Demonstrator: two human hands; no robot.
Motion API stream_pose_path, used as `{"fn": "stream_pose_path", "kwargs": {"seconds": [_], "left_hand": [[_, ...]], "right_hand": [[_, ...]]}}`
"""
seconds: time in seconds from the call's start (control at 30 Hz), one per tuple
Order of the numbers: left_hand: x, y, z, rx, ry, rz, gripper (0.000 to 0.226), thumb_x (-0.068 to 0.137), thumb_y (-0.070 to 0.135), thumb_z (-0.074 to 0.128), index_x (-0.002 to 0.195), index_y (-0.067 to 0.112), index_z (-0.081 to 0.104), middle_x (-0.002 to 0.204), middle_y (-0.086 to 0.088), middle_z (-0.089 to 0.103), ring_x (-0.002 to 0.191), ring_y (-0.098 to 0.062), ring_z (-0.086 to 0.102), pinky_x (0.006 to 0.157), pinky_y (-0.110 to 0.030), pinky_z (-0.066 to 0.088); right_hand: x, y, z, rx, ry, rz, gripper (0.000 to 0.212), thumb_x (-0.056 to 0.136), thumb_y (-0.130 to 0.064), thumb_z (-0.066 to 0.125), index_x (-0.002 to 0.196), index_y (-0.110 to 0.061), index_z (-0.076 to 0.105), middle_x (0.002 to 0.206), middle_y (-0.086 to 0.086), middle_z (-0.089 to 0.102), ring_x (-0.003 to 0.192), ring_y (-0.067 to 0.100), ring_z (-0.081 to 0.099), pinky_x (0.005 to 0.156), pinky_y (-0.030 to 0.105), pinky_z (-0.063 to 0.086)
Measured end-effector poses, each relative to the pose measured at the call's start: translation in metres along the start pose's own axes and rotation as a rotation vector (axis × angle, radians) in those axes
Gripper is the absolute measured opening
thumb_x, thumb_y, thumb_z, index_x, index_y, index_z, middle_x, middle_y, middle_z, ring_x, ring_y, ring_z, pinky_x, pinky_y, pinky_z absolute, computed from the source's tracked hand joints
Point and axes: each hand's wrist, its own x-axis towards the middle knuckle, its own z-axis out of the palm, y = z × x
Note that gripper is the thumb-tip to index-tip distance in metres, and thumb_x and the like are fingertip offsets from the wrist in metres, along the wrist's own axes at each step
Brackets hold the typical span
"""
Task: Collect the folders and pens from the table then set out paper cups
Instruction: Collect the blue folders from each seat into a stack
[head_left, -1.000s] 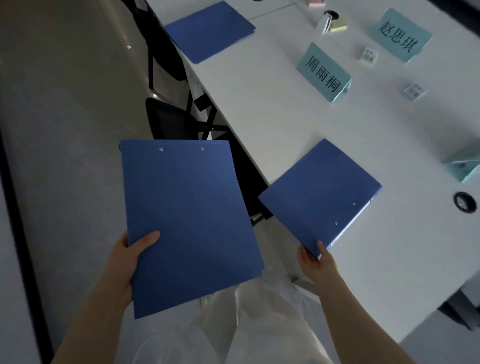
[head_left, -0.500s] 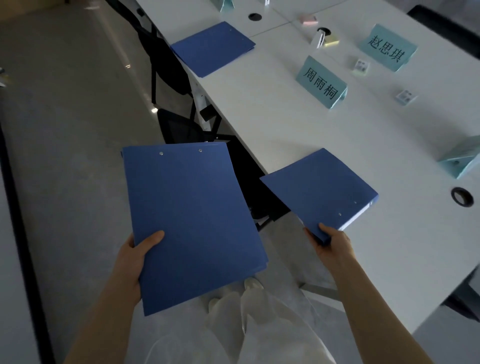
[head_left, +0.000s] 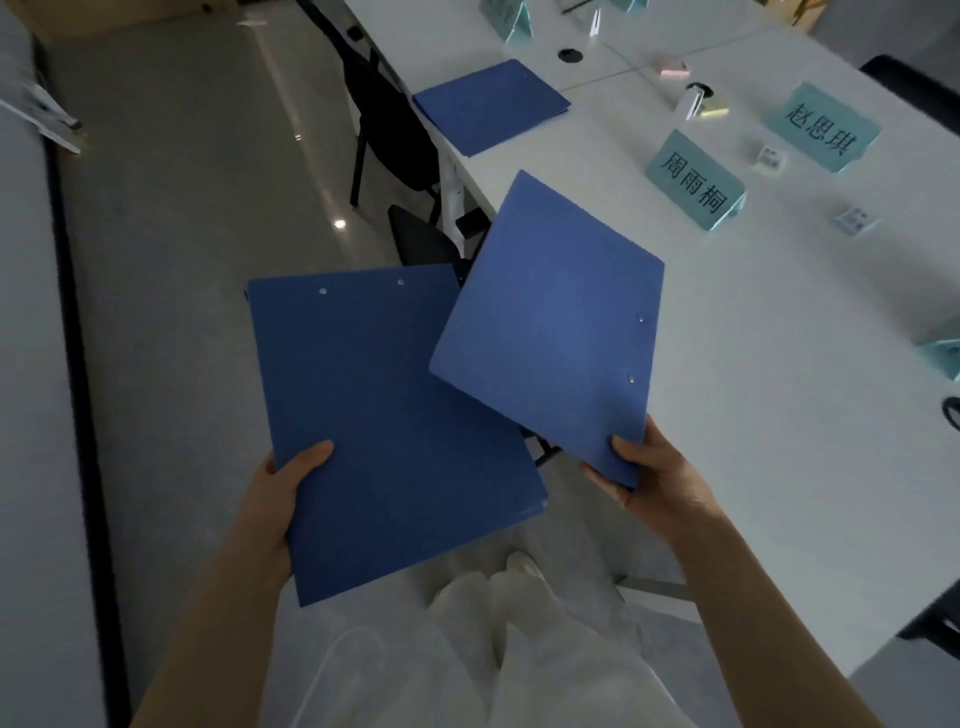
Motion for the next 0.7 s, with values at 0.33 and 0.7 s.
{"fn": "stream_pose_path", "kwargs": {"seconds": [0.33, 0.7], "left_hand": [[-0.005, 0.011, -0.064, -0.109, 0.068, 0.013, 0.067, 0.070, 0.043, 0.074, 0.130, 0.016, 0.059, 0.117, -0.008, 0.071, 0.101, -0.033, 0.069, 0.079, -0.047, 0.056], [0.045, 0.061, -0.080, -0.197, 0.167, 0.001, 0.051, 0.079, 0.036, 0.072, 0.125, 0.016, 0.061, 0.109, -0.009, 0.073, 0.092, -0.031, 0.072, 0.070, -0.043, 0.057]], "right_hand": [[0.040, 0.027, 0.077, -0.523, -0.373, 0.182, 0.077, 0.073, 0.002, 0.066, 0.139, -0.028, 0.041, 0.135, 0.003, 0.058, 0.118, 0.028, 0.061, 0.080, 0.041, 0.055], [0.125, 0.039, 0.167, -0.671, -0.515, 0.319, 0.074, 0.075, -0.001, 0.070, 0.138, -0.024, 0.039, 0.133, 0.004, 0.060, 0.116, 0.027, 0.063, 0.085, 0.038, 0.056]]}}
